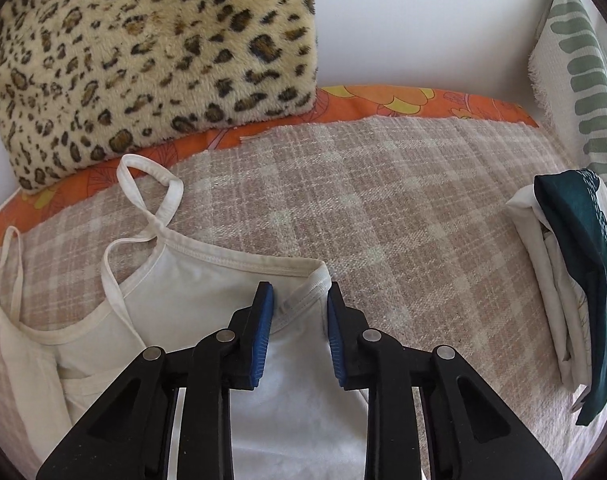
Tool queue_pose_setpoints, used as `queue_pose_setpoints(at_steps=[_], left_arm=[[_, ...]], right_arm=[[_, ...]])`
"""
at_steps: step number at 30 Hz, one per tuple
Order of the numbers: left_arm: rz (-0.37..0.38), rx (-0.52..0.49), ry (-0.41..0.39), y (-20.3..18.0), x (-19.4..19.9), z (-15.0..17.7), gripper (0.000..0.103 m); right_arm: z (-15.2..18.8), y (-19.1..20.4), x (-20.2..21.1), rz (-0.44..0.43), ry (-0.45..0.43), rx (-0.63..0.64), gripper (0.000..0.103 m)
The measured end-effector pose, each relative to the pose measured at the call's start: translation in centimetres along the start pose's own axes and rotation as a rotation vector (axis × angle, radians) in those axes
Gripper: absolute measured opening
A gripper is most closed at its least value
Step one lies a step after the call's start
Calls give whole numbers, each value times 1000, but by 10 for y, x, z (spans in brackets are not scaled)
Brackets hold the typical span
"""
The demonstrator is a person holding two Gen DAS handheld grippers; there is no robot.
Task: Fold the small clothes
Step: 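Close the right gripper on the camisole's other side edge, then fold the gripped edge over toward the center, then open the right gripper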
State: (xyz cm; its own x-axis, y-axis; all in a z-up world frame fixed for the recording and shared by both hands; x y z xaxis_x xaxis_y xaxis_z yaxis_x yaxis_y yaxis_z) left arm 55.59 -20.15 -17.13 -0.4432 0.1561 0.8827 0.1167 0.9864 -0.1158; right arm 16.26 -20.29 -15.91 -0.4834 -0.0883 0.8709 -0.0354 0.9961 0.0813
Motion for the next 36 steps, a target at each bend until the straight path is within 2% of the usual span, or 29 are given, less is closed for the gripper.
queue_pose_setpoints(at_steps=[2,4,7,12,20,25,30,36], left_arm=[[6,-14,-4,-1,0,0,11],[17,-14,-10,-1,1,0,8],[43,13,-31,3,7,-2,7],[95,32,-59,18,23,-4,6],[147,112,-103,60,54,0,6],[160,138,-119,92,69,9,5],[192,219,-139,130,76,18,5],[188,252,-135,163,72,29,5]], right_arm=[[0,4,0,-4,-2,14,32],[1,7,-1,-20,0,24,16],[2,10,1,-27,-24,25,8],[-2,9,12,-42,-82,6,6],[-7,43,29,-58,-174,138,6],[-9,74,25,-93,-180,209,6],[-7,107,21,-115,-190,310,6],[2,143,2,-118,-138,419,6]])
Point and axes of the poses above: each gripper's, at about its wrist camera, not at the fingertips, and x roughly against the way its jaws point, y to its left, z to its underside, the point moved 1 cm from there along -x, roughly the way its jaws point, and after that the axes turned 10 degrees about x, right-handed, at the moved point
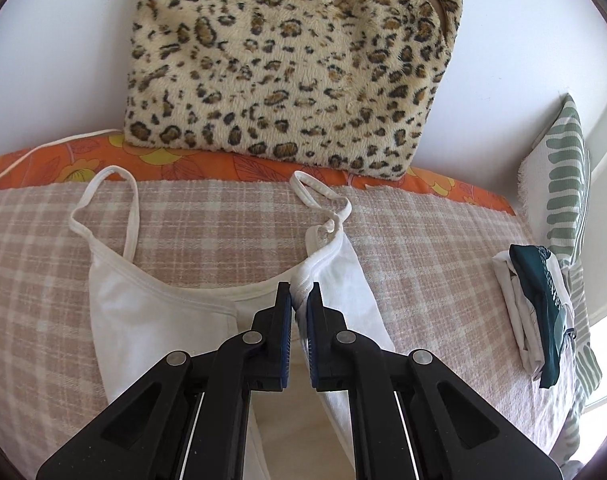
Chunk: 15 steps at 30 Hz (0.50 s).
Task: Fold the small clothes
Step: 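Fold the gripped edge over toward the center, then open the right gripper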
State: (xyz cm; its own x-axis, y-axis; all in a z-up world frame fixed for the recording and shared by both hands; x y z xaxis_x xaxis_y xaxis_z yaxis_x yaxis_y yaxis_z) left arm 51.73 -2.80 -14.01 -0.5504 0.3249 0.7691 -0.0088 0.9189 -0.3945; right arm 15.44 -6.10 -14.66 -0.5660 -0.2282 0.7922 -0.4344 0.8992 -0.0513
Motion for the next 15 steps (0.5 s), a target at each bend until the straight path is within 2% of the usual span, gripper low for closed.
queue_pose_setpoints(at_steps=[6,9,15], left_arm=[[5,18,-12,24,4,3,5],[2,28,22,32,-4,3,5],[-46,-53,8,23,-14,5,5]], right_arm=[[-5,19,-16,-32,21,54,5],[-10,28,-21,-37,26,77,5],[-12,33,-32,-38,56,88,5]])
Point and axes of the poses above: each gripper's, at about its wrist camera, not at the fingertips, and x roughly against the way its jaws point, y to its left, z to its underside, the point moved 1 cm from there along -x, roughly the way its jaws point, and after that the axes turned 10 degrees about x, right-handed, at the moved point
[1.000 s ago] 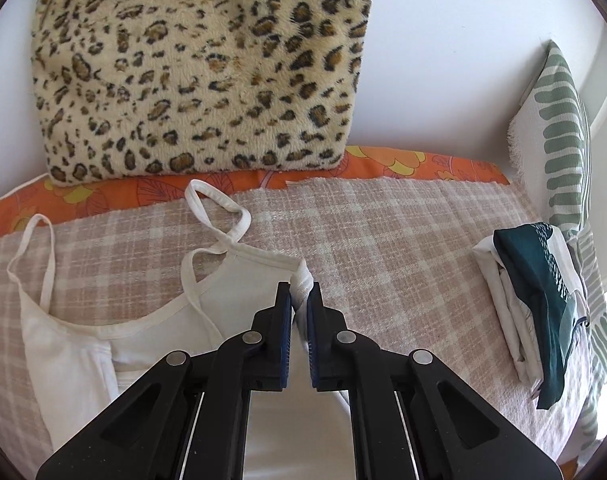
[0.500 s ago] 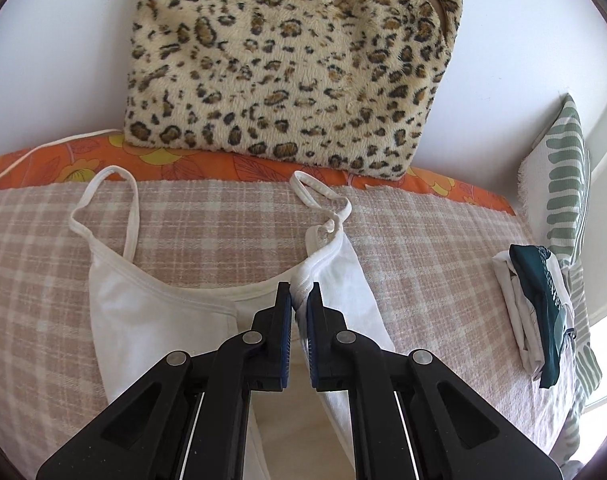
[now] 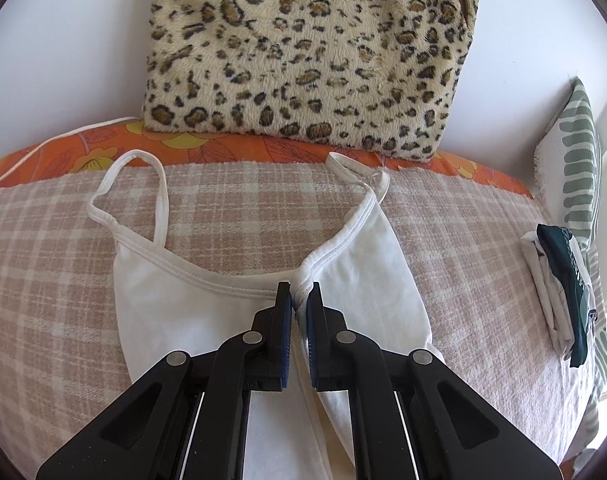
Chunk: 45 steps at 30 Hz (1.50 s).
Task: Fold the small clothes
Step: 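Fold the gripped edge over toward the center, then open the right gripper, then move the right gripper to the camisole's hem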
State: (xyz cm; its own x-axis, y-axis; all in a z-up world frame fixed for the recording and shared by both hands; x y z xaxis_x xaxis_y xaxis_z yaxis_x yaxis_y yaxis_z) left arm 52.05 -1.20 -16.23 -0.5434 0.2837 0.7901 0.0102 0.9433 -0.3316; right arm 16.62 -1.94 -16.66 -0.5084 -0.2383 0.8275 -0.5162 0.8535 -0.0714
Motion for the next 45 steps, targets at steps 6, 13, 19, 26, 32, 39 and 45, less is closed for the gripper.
queue_pose_setpoints(at_steps=[6,13,19,26,32,39,45], left_arm=[[-61,-56,22,-13,-13,-2,7],[-85,-64,-20,-6,8,-15,31],[-32,-88,-68,-4,40,-33,32],[37,-126,9,-32,18,-28,32],[77,-103,69,-44,-14,-21,32],[69,-118,100,-55,-38,-19,32],[44,-120,89,-54,-54,-16,28]], right_arm=[[2,3,-12,-23,42,19,6],[8,-9,3,-147,25,-27,15],[18,-45,39,-149,-92,-142,40],[30,-104,30,-71,-66,-409,40],[35,-98,14,-149,-6,-414,40],[39,-95,0,-199,21,-428,26],[43,-96,19,-283,-45,-453,5]])
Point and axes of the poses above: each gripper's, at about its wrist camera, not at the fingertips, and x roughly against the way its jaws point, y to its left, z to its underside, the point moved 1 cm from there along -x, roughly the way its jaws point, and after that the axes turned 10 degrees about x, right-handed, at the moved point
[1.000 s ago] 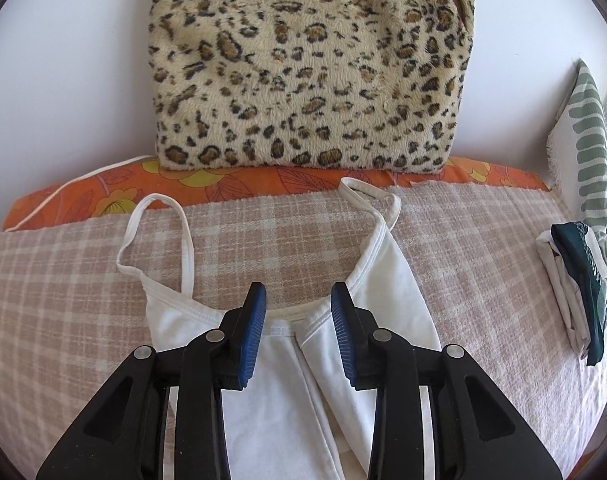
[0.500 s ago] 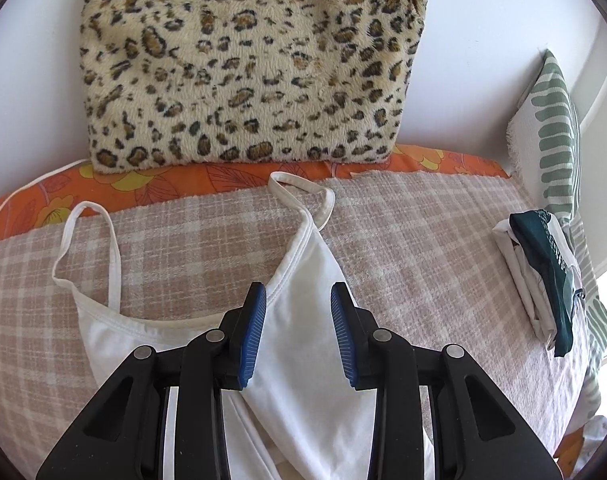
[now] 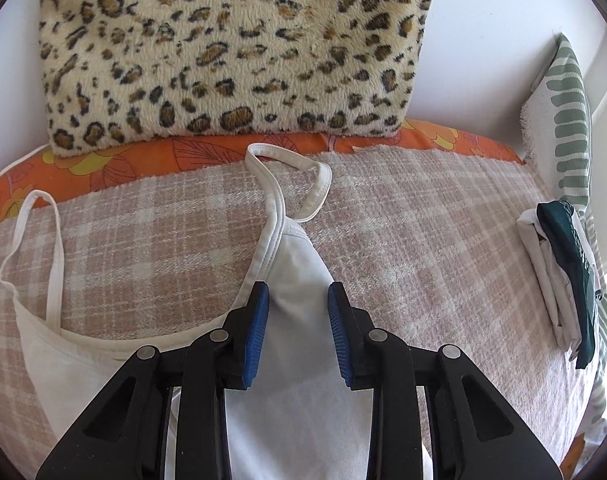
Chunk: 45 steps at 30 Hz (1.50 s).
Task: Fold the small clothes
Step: 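Move the right gripper to the camisole's hem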
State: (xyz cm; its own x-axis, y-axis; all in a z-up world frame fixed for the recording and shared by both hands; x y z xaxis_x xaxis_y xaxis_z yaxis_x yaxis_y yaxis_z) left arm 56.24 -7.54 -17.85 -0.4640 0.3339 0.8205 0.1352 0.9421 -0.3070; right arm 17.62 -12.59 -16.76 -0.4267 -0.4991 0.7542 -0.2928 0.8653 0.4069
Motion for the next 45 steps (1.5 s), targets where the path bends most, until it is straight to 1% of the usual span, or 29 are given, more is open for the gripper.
queue_pose_setpoints(at_steps=[2,3,5,7,8,9,10,12,15,17,18,20,24,26,28,30,32,34,35,38,39,41,42,43,44,45], left_arm=[[-5,-18,-19,-2,-2,1,28],[-5,-14,-22,-2,-3,0,28],[-3,1,-22,-2,-5,-2,28],[-2,5,-11,-2,-4,-3,28],[-1,5,-12,-2,0,-4,28],[-1,6,-24,-1,7,-5,28],[3,6,-39,0,15,-7,28],[9,16,-71,5,38,-11,28],[46,40,-116,17,83,-10,28],[25,10,-145,20,112,-1,28],[29,-5,-147,22,125,6,29],[21,-21,-150,30,152,23,29],[28,-19,-108,45,193,74,32],[51,-10,-69,51,209,108,32],[66,4,-26,53,221,145,32],[63,13,14,54,223,182,36],[79,38,71,55,223,221,37],[90,65,121,55,221,252,37],[99,79,142,56,220,264,37],[114,137,179,56,218,292,38],[107,138,176,54,218,297,38],[89,107,160,46,218,308,38],[84,97,160,43,218,313,38],[83,97,153,41,218,316,40],[85,96,142,38,219,318,45],[88,96,142,37,219,319,47]], right_arm=[[1,6,11,-18,-33,18,4],[2,6,11,-13,-28,18,4],[6,-4,-1,54,26,-6,4],[11,-16,-15,-14,99,-76,4],[11,-16,-15,-17,92,-77,5],[10,-14,-14,-3,92,-59,5],[8,-12,-11,14,86,-46,5],[7,-9,-11,18,96,-33,6],[4,-4,-10,32,86,-9,6],[2,-1,-5,44,71,9,8],[3,-1,-2,52,66,20,9],[1,-3,1,58,60,30,10],[-1,-8,-1,90,62,48,12],[1,-8,-1,99,58,58,12],[1,-3,0,132,46,82,12],[1,3,4,167,30,118,13],[2,5,4,174,29,120,20],[4,4,4,163,32,108,43],[5,3,5,160,30,107,44],[8,-2,8,174,23,95,44],[7,-3,10,188,11,92,44],[7,-2,16,203,-21,109,44],[7,0,20,196,-40,114,44],[6,2,22,176,-57,116,44],[4,4,24,144,-73,119,44],[2,8,24,123,-79,128,44]])
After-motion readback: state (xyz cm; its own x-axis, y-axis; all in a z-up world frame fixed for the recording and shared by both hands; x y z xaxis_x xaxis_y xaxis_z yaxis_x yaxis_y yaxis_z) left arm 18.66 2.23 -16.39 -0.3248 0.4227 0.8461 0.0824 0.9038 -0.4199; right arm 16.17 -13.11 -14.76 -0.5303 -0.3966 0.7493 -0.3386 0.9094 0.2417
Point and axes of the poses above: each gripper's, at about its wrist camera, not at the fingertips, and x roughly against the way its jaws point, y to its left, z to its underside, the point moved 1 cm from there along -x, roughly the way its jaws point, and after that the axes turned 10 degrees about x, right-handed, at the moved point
